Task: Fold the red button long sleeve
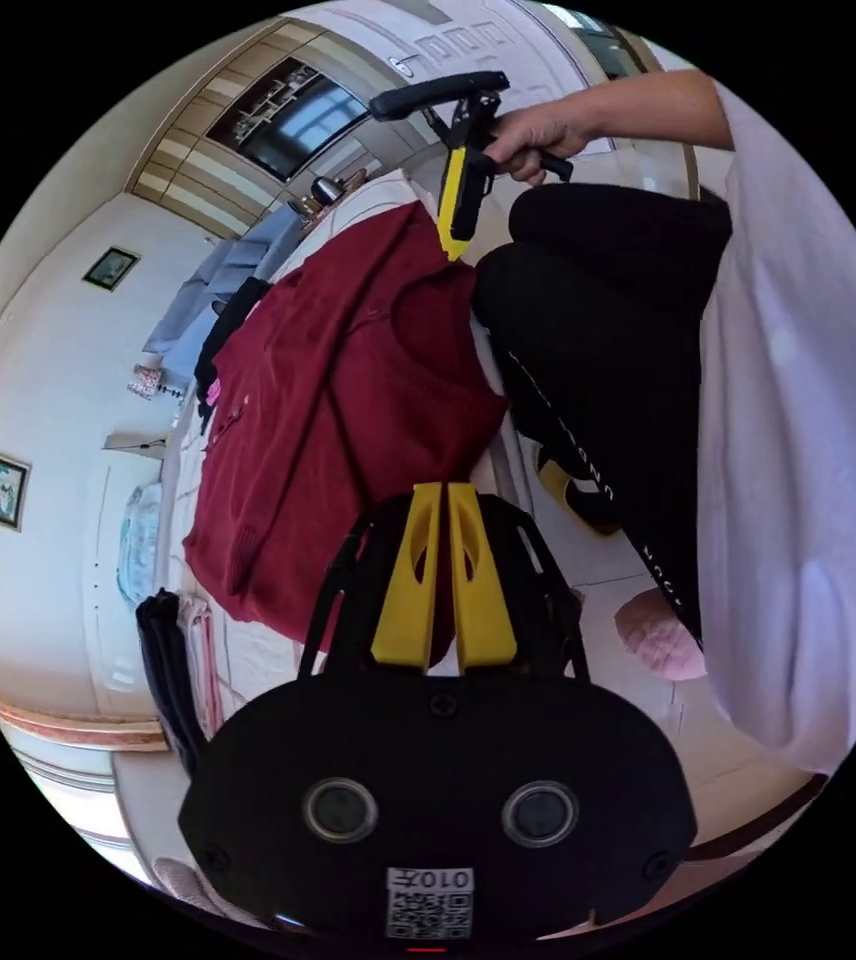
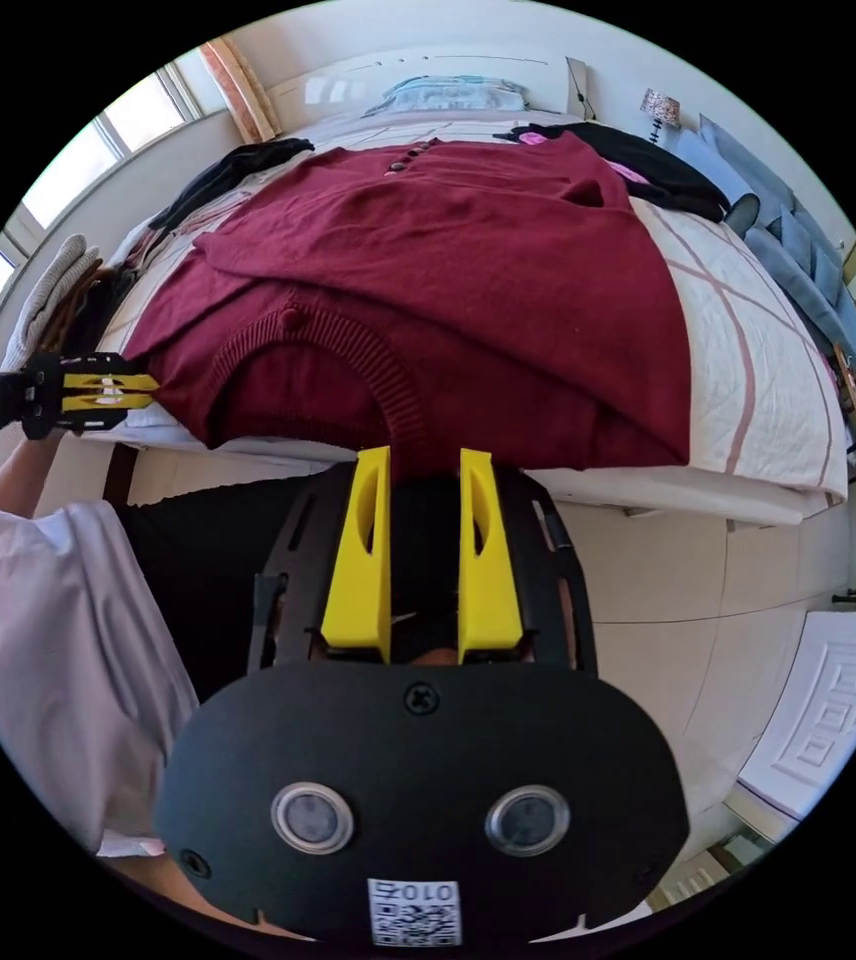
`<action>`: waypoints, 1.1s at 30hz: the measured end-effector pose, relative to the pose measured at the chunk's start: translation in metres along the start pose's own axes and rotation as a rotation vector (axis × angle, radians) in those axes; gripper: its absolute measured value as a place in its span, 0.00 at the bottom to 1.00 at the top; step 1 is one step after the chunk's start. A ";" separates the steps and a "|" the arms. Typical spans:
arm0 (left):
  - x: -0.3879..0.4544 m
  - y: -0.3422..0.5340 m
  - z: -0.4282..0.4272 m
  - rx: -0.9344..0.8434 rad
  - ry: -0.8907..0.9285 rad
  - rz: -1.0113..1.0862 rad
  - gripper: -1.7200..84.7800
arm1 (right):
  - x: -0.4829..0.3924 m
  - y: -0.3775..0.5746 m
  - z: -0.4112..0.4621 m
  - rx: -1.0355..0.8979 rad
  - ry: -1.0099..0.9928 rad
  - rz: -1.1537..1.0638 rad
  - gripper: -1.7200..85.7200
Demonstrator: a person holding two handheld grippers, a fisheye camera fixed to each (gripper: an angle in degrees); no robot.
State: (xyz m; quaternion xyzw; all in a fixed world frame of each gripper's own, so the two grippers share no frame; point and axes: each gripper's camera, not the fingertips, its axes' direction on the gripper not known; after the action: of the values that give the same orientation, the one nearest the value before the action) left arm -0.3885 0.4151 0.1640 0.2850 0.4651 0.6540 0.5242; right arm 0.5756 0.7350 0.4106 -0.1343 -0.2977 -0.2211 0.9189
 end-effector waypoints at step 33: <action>-0.411 0.231 0.195 0.340 1.037 -1.024 0.02 | -0.015 0.055 -0.065 0.258 0.178 -0.379 0.19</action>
State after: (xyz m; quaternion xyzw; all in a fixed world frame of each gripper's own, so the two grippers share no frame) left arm -0.1993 0.0806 0.4993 -0.2350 0.8216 0.2978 0.4256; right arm 0.6236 0.7628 0.3441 0.0625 -0.2614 -0.3605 0.8932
